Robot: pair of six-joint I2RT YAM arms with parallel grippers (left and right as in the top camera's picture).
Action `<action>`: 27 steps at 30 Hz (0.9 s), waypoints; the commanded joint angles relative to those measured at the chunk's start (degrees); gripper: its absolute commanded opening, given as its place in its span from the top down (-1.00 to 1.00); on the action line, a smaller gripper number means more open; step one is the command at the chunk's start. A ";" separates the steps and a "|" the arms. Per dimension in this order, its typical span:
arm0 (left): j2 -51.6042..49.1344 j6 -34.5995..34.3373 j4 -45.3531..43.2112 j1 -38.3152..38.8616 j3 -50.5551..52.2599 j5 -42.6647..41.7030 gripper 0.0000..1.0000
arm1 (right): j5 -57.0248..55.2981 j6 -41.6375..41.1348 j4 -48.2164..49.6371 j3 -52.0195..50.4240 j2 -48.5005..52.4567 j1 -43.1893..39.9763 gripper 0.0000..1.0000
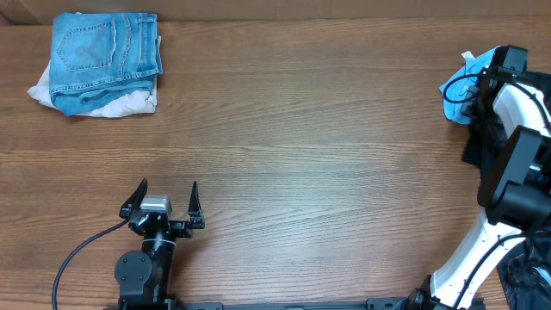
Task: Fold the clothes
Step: 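Grasp the black jersey with the right gripper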
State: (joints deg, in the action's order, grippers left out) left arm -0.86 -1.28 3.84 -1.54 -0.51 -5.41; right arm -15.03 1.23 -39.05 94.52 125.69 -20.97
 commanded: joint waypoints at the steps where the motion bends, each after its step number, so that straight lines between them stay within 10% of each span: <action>1: 0.61 0.70 0.07 -0.42 0.24 -0.42 -0.99 | -0.35 -3.02 0.39 1.90 -7.82 -0.09 0.92; 27: 0.61 0.70 0.07 -0.42 0.24 -0.39 -1.00 | 19.80 -10.71 -2.78 1.90 -31.10 10.05 0.92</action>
State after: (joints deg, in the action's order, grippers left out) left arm -0.86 -1.28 3.84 -1.54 -0.51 -5.41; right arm -1.32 -7.75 -42.92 94.52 98.96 -16.05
